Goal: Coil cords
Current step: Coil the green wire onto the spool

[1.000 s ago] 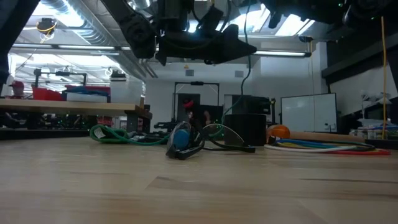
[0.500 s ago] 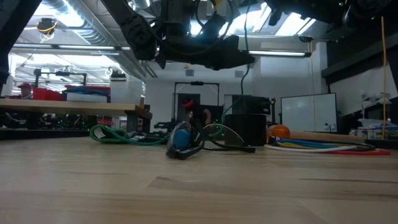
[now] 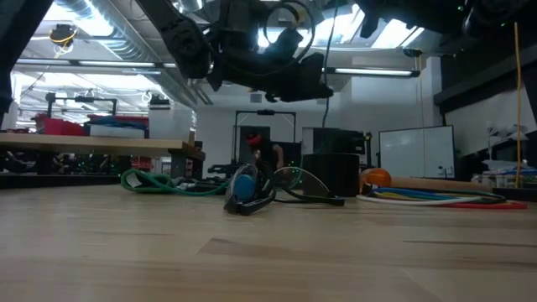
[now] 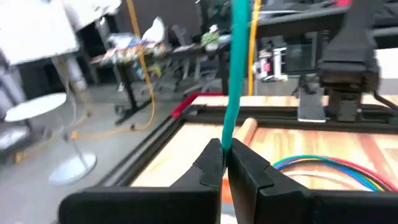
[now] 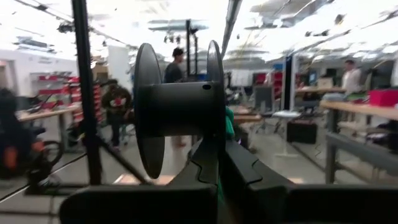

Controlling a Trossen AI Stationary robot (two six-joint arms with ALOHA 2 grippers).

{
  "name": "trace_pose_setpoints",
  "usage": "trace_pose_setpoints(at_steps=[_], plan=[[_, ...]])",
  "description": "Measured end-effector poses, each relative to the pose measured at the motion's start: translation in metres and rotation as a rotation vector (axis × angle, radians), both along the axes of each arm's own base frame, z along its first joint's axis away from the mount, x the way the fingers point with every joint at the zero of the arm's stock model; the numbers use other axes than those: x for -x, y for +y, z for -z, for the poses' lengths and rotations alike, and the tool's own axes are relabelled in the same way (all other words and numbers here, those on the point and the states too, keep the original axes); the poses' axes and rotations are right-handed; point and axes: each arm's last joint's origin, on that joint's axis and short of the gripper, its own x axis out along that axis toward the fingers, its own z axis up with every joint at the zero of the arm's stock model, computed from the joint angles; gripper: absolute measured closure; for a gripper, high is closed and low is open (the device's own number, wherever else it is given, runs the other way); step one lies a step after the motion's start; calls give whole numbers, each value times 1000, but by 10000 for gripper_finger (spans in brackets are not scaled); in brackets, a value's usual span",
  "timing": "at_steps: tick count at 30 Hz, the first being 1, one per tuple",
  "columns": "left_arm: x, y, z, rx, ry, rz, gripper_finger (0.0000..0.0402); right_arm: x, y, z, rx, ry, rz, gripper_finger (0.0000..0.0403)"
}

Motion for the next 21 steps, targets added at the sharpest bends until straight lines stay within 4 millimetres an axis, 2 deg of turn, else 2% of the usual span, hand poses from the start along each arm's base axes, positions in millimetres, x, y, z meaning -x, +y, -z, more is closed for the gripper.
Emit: trace_pose_setpoints(at_steps=[5,11,15,21], plan=[[12,0,-9,36,127,-48,400,0,1,9,-43,112,-20,402],[35,-1,-24,56,332,-82,400,0,-1,24,-93,262,16,402],[47,-3,-30,77,415,-88,401,0,-2,37,-130,379,91,402],[56,-6,-39,83,446,-83,401,3,-5,51,-163,523,231,402]])
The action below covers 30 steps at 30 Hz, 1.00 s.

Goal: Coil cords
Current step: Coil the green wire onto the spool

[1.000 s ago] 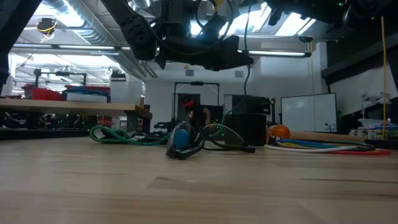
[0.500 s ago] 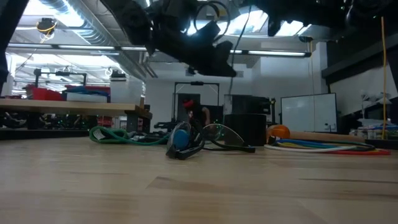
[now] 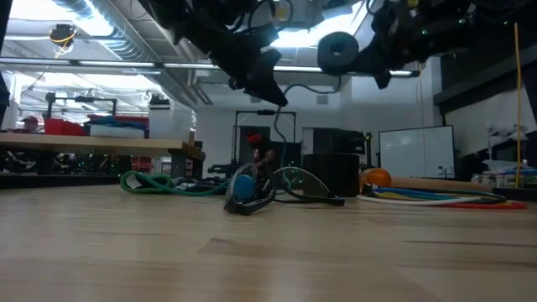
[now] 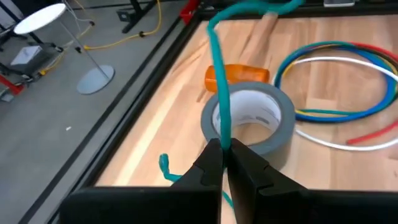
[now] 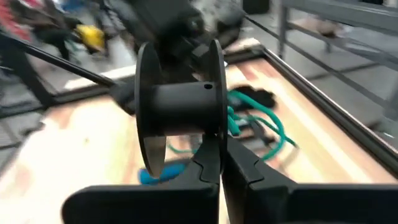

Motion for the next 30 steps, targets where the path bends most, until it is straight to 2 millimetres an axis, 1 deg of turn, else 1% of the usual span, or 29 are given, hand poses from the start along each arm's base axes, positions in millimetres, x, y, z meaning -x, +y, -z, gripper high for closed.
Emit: trace_pose_setpoints(at_steps=[5,11,16,20,24,30], plan=[[1,0,0,3,10,-1,401,2,-1,6,9,73,70,402],[8,-1,10,72,104,-36,401,5,-4,12,30,144,166,402],[9,-1,11,79,117,-40,401,6,-4,14,26,177,185,402],[7,0,7,74,95,-41,401,8,-3,20,5,231,184,402],[4,1,-3,39,80,-19,402,9,-2,25,-17,282,183,402],[-5,1,-22,40,-43,38,402,0,-6,40,-63,345,194,402]])
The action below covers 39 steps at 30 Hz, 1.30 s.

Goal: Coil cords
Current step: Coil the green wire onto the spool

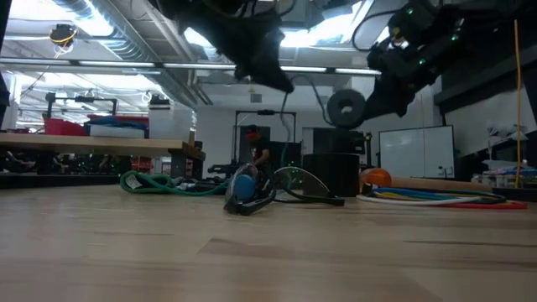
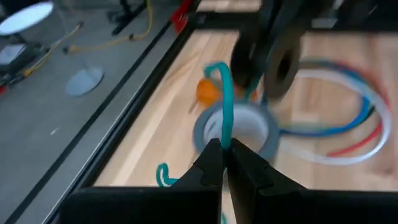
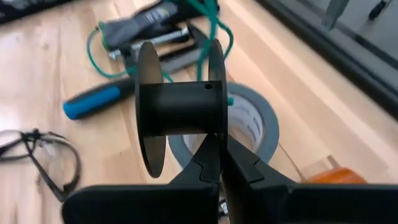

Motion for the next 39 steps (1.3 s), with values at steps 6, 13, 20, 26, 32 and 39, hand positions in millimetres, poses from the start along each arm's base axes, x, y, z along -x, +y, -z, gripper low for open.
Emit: trace_pose_setpoints(at_steps=[6,13,20,26,32,39], plan=[[-4,0,-7,-2,-79,24,401,-15,-8,13,-8,-10,32,402],[-4,0,-8,-1,-97,23,401,-30,-16,18,-22,-99,104,402],[-11,-2,-11,32,-185,92,401,-41,-21,19,-62,-214,170,402],[-21,-2,2,98,-209,135,401,-49,-25,20,-98,-301,191,402],[-27,-8,11,147,-200,160,401,-63,-31,6,-90,-341,192,402],[-27,-11,11,146,-200,167,401,-83,-38,-4,-117,-367,118,402]])
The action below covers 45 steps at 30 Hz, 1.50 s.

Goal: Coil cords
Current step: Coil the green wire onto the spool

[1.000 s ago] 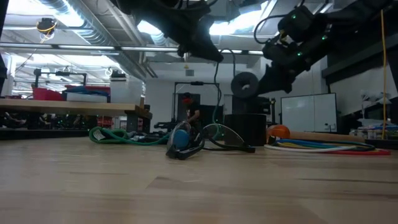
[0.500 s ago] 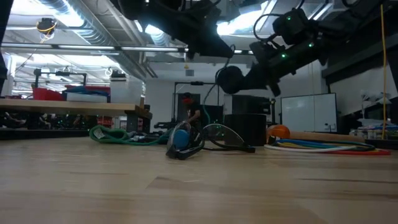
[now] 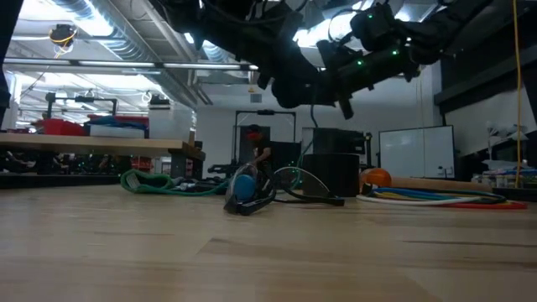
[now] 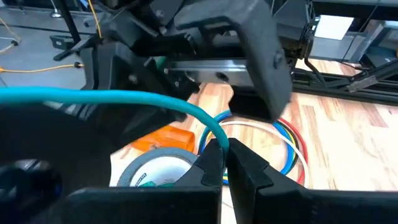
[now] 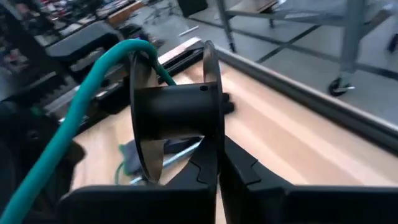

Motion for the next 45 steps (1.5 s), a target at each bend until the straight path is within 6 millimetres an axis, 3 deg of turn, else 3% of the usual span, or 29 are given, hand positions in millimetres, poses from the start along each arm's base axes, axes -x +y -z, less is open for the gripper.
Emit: trace_pose_setpoints(at_steps=[8,17,23,38,45], plan=[[1,1,-1,5,-2,-10,401,-8,11,14,-13,126,-30,402],[1,-2,0,40,5,-20,401,-13,9,-1,47,-27,-32,402],[5,-5,9,50,110,-35,401,-13,7,-9,69,-94,-45,402],[12,-2,19,-71,260,-162,401,31,-4,-38,-15,-41,-148,402],[12,-1,19,-123,276,-172,401,49,5,-39,-58,81,-229,402]])
